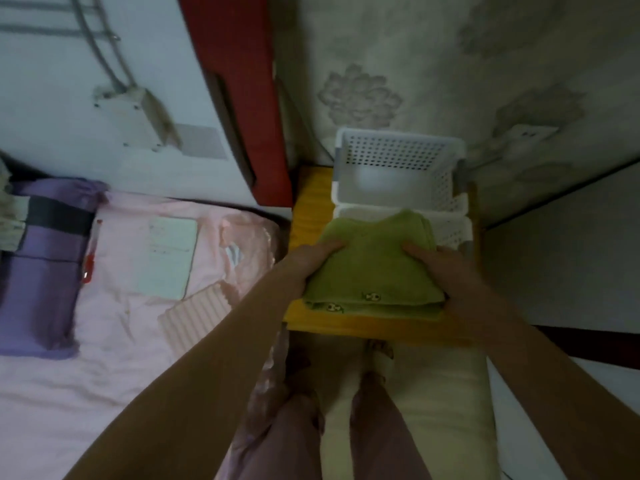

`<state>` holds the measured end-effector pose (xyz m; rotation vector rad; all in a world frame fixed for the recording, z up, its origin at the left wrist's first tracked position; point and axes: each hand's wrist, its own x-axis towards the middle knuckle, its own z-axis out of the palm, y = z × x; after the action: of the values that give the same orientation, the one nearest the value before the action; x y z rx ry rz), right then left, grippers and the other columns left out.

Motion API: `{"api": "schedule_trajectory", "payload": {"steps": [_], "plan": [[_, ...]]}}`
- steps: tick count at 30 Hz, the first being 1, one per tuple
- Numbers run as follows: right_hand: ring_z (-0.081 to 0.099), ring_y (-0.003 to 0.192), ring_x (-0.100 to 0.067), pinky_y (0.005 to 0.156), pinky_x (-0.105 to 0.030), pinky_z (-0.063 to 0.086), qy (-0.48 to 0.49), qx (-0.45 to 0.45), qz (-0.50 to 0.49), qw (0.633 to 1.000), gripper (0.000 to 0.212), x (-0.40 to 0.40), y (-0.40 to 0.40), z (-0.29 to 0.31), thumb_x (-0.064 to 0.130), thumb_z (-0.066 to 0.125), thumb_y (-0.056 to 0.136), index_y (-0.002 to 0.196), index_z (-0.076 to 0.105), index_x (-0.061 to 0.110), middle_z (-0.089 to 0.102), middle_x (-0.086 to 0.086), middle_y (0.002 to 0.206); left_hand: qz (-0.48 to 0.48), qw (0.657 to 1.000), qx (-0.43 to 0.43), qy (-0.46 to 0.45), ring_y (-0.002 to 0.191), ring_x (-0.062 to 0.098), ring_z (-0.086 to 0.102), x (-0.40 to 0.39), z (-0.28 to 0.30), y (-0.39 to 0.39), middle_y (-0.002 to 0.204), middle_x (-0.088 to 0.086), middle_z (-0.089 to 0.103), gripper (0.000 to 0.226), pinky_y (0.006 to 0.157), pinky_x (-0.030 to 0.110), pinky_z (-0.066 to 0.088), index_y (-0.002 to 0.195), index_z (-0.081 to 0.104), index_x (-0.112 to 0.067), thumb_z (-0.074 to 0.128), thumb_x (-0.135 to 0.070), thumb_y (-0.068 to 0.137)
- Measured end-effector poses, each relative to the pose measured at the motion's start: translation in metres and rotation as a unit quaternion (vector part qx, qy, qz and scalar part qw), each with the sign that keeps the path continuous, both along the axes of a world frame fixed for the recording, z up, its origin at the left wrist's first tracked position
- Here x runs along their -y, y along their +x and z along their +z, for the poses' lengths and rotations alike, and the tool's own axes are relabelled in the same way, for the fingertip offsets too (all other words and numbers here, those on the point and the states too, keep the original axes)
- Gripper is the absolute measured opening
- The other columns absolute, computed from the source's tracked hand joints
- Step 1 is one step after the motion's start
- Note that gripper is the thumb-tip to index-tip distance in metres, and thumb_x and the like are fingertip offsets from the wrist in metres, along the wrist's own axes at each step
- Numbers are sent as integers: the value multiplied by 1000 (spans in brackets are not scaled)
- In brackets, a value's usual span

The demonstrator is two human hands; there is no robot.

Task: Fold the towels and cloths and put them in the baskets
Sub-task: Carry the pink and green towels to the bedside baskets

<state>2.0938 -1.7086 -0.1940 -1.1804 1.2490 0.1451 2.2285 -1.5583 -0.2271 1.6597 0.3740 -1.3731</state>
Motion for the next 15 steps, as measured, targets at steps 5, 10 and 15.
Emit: {"api": "schedule_trajectory", "payload": {"steps": [5,10,15], "plan": [[52,119,-38,101,-53,44,3,-40,-5,999,68,50,-19,-28,25,65,89,143,31,2,50,-13,133,-11,998,-8,56,109,34,59,53,-13,-10,125,17,60,51,93,45,50,127,54,-2,66,-33,89],[51,120,-35,101,-49,45,19,-54,-17,998,68,70,-28,-59,23,64,91,147,28,10,43,-10,141,-14,993,17,112,110,36,56,86,-35,-28,123,22,57,42,89,43,48,129,47,3,56,-21,96],[51,118,-32,96,-34,43,-32,-123,47,991,52,85,-18,-89,32,53,96,134,45,-2,51,-7,124,-17,987,53,149,105,33,55,105,-66,-30,124,23,56,37,94,41,48,127,49,7,50,-16,98]]}}
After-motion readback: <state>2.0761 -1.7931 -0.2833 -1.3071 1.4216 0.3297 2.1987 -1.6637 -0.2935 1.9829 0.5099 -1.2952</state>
